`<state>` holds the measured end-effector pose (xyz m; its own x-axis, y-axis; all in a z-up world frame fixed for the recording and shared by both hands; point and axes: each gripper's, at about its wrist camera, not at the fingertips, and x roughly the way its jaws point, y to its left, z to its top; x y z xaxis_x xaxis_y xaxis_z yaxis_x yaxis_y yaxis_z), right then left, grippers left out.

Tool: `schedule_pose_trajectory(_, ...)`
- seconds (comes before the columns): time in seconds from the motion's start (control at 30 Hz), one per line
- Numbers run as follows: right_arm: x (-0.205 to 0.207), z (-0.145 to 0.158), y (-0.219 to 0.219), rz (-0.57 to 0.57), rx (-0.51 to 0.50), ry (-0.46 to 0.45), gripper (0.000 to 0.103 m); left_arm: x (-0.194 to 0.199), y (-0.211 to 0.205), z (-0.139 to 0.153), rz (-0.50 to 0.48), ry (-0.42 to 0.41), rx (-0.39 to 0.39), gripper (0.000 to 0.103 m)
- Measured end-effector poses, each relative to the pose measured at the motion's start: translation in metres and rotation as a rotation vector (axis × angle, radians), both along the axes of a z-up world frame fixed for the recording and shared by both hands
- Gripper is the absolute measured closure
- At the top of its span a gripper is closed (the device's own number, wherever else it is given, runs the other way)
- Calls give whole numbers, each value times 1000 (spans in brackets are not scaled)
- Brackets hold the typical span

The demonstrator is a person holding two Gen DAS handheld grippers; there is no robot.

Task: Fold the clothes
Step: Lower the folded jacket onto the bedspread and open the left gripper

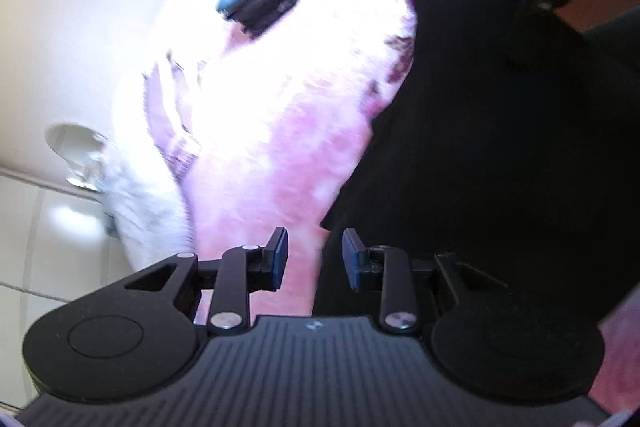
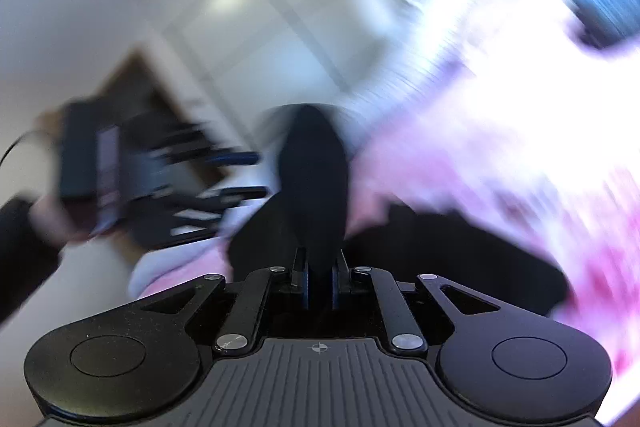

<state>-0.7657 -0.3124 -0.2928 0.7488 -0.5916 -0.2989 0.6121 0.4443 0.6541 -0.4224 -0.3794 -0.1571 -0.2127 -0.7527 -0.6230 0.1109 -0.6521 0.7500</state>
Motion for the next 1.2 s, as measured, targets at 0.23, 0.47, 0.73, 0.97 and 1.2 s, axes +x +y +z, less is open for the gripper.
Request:
schedule_pose_trajectory(0.23,-25,-12,-8,-46,68,-89,60,52,0,-27,229,124,171,74)
schedule_pose_trajectory(0.47,-19,-6,-44,-115,182,-180,57,55,-2,-35,332,251,213,76)
schedule_pose_trajectory(0.73,-47,44,-26,-105,-19,-138,88,41,6,-12,329,359,154,77)
schedule_pose_trajectory(0.97,-78,-29,-35,-157,263,-165,86,30,-1,-18,342,344,239,76)
schedule_pose_trajectory(1.2,-69,-12,-43,-111,189,-64,87,36,-51,6,388,491,256,76)
